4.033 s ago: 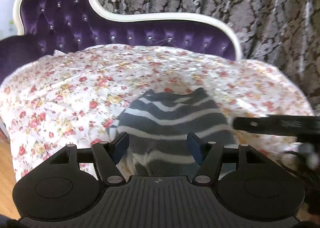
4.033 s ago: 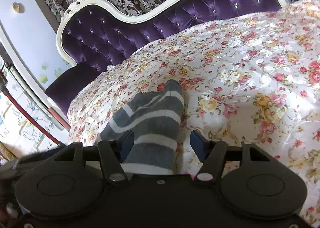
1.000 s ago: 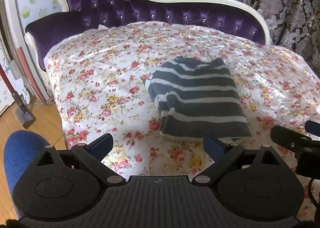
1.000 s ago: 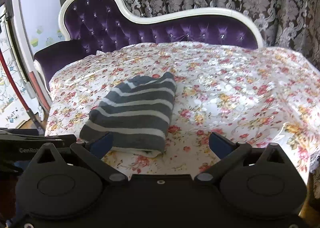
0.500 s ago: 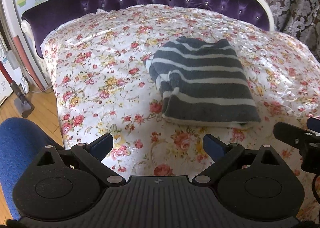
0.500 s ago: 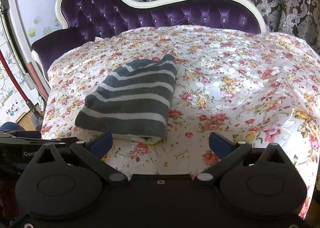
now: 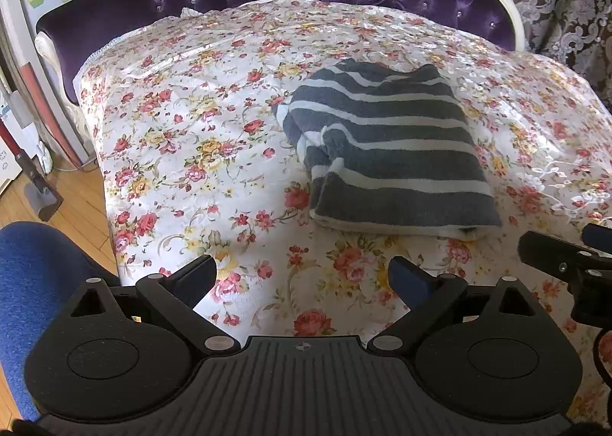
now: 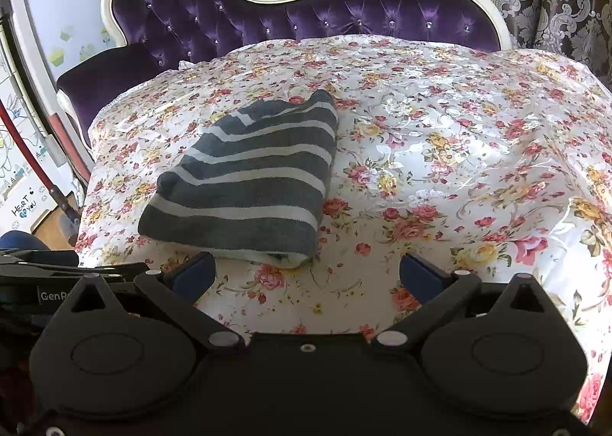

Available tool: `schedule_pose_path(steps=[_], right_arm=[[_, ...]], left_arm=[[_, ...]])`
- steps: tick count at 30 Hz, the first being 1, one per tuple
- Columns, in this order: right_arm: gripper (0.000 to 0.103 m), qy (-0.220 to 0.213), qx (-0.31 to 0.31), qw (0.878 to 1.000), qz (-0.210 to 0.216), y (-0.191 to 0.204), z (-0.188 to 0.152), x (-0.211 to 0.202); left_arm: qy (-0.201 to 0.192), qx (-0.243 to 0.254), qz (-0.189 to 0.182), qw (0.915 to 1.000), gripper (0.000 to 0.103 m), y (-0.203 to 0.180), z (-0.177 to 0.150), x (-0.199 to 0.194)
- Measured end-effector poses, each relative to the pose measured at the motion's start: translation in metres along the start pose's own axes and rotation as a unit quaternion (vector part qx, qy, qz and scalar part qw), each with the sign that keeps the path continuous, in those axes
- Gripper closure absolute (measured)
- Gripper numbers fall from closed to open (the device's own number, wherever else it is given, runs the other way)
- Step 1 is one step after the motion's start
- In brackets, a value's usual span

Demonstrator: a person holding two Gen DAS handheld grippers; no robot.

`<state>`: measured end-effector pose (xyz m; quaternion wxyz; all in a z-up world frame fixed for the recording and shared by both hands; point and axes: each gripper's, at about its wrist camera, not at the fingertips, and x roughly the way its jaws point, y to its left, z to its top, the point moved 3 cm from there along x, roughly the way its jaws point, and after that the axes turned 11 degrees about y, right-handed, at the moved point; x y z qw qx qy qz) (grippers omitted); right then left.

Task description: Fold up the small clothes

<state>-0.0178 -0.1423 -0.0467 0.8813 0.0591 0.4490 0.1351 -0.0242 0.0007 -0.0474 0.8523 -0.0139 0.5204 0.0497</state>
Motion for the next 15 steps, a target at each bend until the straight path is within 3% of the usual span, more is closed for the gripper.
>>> schedule_pose_path(steps=[15], right_arm=[[0.001, 0.001, -0.003, 1.0, 0.001, 0.0023, 0.0008, 0.0011]], left_arm=[[0.003, 0.0, -0.002, 1.0, 0.005, -0.0005, -0.0003, 0.0001]])
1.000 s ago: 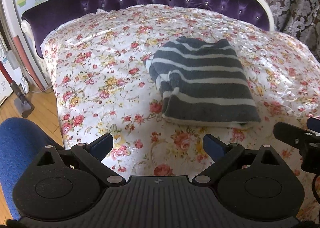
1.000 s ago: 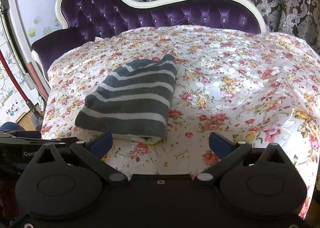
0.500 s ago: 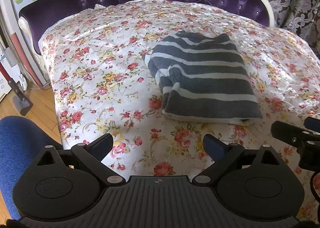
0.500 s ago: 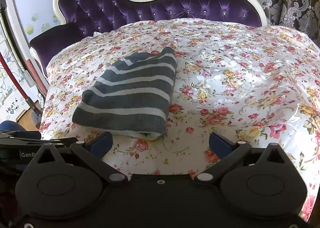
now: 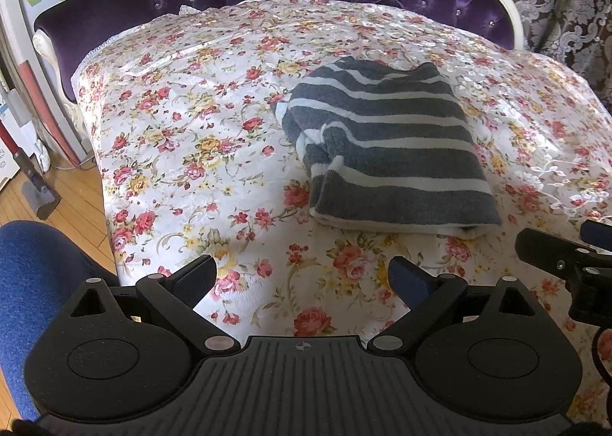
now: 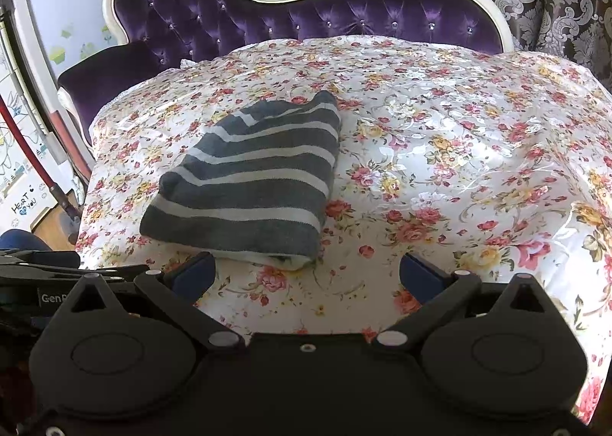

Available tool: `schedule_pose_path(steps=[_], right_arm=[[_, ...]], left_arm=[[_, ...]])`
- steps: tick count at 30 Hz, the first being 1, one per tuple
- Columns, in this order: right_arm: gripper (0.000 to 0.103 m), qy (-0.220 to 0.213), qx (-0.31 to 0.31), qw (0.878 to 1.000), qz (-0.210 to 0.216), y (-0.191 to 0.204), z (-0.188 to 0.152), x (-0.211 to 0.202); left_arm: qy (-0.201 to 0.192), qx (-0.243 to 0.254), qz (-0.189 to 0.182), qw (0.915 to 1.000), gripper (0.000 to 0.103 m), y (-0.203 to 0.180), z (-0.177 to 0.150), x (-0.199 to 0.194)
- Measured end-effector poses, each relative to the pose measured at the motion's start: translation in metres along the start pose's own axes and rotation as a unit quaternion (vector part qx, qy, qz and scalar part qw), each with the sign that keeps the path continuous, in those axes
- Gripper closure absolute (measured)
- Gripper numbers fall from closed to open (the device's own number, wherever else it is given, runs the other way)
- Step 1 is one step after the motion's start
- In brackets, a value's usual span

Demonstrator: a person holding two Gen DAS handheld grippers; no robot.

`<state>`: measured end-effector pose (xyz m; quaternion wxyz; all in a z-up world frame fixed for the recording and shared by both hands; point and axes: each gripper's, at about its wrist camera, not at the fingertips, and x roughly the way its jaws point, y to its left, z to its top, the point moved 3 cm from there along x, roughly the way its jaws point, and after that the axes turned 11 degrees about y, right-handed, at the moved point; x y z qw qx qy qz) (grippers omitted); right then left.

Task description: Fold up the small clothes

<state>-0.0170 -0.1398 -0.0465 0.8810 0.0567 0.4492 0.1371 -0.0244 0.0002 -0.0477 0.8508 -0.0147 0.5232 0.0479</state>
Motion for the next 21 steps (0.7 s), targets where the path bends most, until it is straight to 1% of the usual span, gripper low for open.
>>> schedule_pose_path(steps=[12, 21], right_arm=[[0.001, 0.017, 0.007, 1.0, 0.011, 0.0, -0.003, 0.007], [0.001, 0.022, 0.005, 1.0, 0.008, -0.0005, -0.0024, 0.0095]], left_arm=[[0.013, 0.0, 0.004, 0.9999, 0.005, 0.0027, -0.0031, 0.0049], [0.021, -0.003, 0.005, 0.9998, 0.005, 0.0059, -0.0042, 0.0066]])
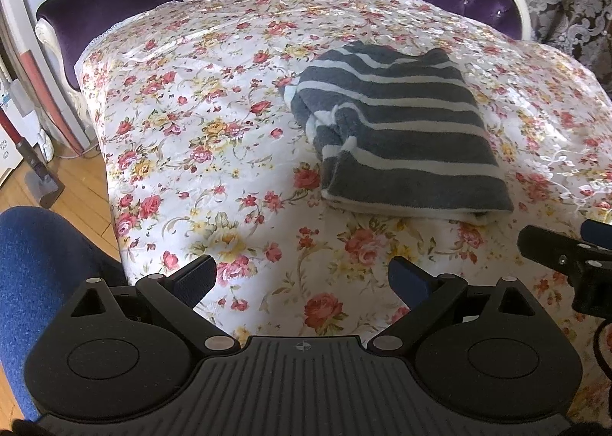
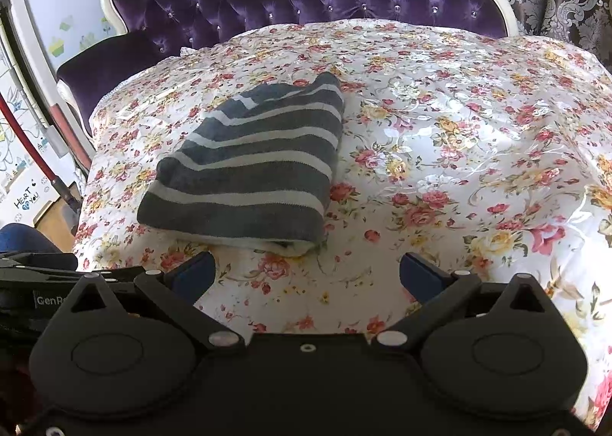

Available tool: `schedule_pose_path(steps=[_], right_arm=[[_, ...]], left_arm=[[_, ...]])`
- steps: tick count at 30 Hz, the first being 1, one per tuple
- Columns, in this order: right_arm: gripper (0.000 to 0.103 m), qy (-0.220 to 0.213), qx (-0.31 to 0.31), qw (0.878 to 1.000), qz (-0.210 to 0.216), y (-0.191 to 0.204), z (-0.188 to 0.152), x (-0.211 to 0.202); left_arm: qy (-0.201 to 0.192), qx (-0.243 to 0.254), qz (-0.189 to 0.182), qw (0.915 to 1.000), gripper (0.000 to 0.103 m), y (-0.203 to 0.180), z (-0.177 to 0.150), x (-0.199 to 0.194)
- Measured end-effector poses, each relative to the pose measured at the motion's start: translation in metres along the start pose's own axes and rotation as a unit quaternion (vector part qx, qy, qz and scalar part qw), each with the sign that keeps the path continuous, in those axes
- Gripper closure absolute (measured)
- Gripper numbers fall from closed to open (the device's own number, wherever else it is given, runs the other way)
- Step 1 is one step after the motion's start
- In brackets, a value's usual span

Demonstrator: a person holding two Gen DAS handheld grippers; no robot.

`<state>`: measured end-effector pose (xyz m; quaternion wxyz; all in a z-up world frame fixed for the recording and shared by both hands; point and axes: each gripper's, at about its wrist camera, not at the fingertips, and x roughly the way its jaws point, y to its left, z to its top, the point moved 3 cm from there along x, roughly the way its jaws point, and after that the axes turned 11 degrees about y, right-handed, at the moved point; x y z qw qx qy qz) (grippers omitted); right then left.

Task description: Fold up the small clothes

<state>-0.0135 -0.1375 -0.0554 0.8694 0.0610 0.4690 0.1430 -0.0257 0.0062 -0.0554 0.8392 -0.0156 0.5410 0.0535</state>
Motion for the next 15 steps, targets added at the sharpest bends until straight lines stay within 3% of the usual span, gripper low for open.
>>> schedule_pose_path(steps=[15], right_arm=[[0.001, 0.002, 0.005, 1.0, 0.002, -0.0001, -0.0007, -0.0005]], left_arm=[[0.007, 0.002, 0.0, 1.0, 0.005, -0.0008, -0.0003, 0.0011]])
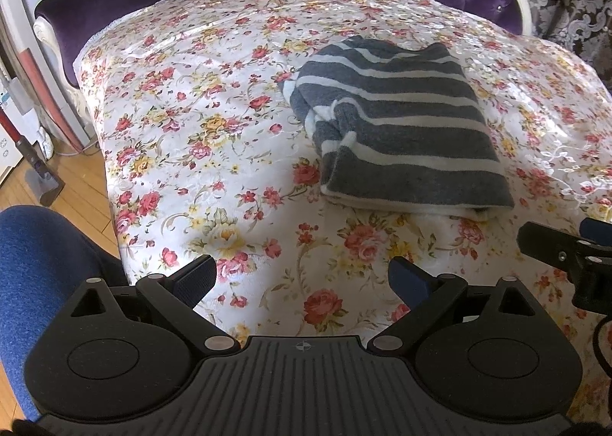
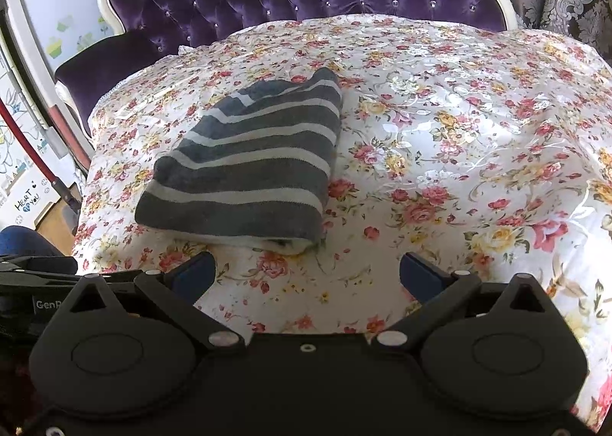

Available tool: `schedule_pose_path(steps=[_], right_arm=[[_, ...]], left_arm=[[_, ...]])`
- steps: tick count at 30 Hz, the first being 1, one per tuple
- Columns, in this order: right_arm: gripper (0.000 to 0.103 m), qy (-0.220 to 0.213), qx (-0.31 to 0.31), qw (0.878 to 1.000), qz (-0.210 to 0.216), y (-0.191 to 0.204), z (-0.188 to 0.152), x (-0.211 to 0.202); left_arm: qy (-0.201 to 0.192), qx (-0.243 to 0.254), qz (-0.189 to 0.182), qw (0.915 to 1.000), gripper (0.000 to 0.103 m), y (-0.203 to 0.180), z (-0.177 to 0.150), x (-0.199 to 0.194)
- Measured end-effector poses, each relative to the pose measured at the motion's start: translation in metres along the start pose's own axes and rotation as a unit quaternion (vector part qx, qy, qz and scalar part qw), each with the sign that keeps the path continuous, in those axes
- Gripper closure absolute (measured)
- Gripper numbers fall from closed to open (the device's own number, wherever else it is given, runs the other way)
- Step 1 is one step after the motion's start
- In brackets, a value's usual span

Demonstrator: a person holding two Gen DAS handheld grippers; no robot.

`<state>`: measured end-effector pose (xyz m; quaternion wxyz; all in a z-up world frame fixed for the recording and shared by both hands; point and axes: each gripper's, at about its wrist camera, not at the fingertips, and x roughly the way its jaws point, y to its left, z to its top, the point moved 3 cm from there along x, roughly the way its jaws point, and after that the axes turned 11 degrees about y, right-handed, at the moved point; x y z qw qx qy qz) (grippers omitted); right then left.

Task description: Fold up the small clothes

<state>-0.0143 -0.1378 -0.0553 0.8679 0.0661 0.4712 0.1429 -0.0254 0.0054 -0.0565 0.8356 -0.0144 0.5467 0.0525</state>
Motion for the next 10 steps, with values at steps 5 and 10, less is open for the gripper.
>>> schedule_pose_path(steps=[5, 10], right_arm=[[0.001, 0.002, 0.003, 1.0, -0.001, -0.0001, -0.0003, 0.0006], [0.001, 0.007, 0.004, 1.0, 0.0, 0.0002, 0.0004, 0.0042]], left_arm=[[0.006, 0.005, -0.005, 1.0, 0.005, -0.0031, -0.0003, 0.0033], [0.009, 0.005, -0.005, 0.9999, 0.005, -0.0042, -0.0008, 0.0048]])
